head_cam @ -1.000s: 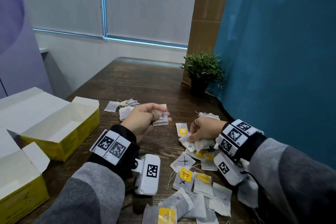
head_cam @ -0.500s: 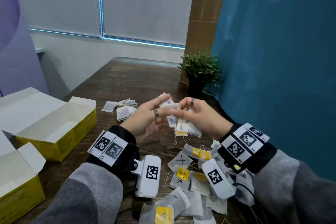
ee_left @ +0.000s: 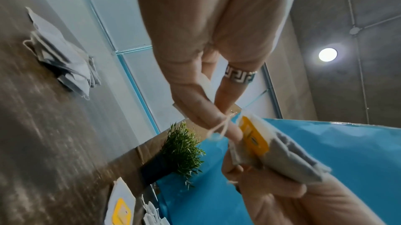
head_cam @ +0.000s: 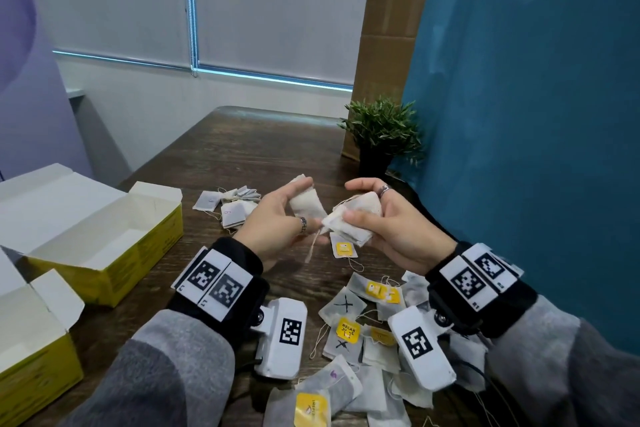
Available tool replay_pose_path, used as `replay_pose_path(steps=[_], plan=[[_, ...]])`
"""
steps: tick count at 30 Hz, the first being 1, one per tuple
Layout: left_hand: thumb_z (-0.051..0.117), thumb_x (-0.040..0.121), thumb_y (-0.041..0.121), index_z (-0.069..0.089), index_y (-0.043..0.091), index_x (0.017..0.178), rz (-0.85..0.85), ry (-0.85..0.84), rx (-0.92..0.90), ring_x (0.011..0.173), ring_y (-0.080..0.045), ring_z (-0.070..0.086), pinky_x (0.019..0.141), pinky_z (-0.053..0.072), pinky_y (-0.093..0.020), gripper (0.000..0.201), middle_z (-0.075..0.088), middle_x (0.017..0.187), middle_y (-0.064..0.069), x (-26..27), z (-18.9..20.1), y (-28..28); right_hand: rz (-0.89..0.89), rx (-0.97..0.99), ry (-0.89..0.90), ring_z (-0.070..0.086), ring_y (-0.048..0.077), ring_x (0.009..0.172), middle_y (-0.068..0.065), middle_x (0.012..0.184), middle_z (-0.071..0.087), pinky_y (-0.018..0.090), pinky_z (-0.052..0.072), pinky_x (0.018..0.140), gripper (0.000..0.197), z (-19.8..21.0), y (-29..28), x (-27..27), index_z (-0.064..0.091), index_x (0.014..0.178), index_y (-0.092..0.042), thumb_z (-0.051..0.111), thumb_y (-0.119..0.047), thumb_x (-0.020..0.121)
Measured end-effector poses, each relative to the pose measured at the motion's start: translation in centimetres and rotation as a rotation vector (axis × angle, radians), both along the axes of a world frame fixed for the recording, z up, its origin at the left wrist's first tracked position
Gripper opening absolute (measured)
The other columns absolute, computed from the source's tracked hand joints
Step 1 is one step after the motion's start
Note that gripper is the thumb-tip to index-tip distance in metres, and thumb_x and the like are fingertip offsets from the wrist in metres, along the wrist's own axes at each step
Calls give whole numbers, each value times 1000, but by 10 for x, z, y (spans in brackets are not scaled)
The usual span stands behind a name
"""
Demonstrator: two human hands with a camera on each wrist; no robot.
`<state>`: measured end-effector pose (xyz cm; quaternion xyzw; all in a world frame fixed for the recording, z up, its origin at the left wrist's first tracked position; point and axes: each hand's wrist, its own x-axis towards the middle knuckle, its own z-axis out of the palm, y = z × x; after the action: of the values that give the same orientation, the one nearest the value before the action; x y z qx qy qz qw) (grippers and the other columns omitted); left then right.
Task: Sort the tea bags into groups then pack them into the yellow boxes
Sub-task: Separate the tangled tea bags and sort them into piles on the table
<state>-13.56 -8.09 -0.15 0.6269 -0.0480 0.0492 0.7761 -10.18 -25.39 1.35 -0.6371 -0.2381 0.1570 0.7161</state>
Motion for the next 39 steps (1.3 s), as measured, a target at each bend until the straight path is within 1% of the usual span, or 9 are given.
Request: replay_pose_path(steps=[4,8,15,19,22,27,29,35,39], plan=[[49,83,-19,46,17,135,-9,0,8,92,-18,59,70,51,-26,63,48,137,-1,2,1,0,-49,29,-128,64,11,71,5,89,58,23,55,64,43,-5,7,-2,48,113,-16,60,10,80],[54,84,-7,48,13,133,-98,53,-201,81,-13,64,64,56,-23,53,62,111,0,1,5,1,-108,25,-202,64,6,70,2,87,58,22,54,63,42,-7,12,-2,49,108,-16,62,11,79],[66,67,-22,44,22,135,-18,-47,26,100,-18,61,83,54,-32,84,45,139,5,3,-3,4,-188,56,-145,65,15,75,8,92,61,27,57,66,23,-5,11,-1,53,103,-11,50,7,90],[68,67,-20,42,22,138,-15,-70,117,89,-25,57,76,55,-28,87,53,126,10,2,-2,6,-298,87,-157,61,16,71,11,99,54,23,56,59,25,2,1,4,54,97,-11,53,12,86],[70,66,-18,40,23,139,-15,-78,184,87,-26,59,82,54,-32,89,54,122,9,1,-1,5,-270,138,-136,64,11,62,11,87,58,20,54,55,20,14,-5,2,56,94,-8,56,9,85],[72,66,-17,38,21,139,-6,-106,261,58,-3,60,57,50,-13,88,57,114,8,0,-1,5,-226,270,-33,63,6,56,2,76,63,18,53,54,16,34,-2,-2,57,91,-9,57,6,85],[73,65,-17,37,18,142,-23,-101,247,76,-6,66,67,54,-17,91,47,133,10,1,-2,4,-173,193,-8,63,7,56,2,73,63,17,53,53,17,33,6,-4,57,90,-9,59,6,82],[77,60,-15,39,16,140,-12,-151,318,121,-4,48,90,48,-13,94,41,139,11,3,-2,5,-208,-82,-103,57,3,51,6,70,61,12,41,45,21,16,27,-6,58,76,-11,71,4,74],[76,63,-14,37,16,141,-60,-160,287,107,14,54,82,49,-12,92,44,133,15,0,2,5,-206,-119,-151,60,10,55,8,70,61,19,49,52,22,14,33,-5,58,73,-9,75,5,71]])
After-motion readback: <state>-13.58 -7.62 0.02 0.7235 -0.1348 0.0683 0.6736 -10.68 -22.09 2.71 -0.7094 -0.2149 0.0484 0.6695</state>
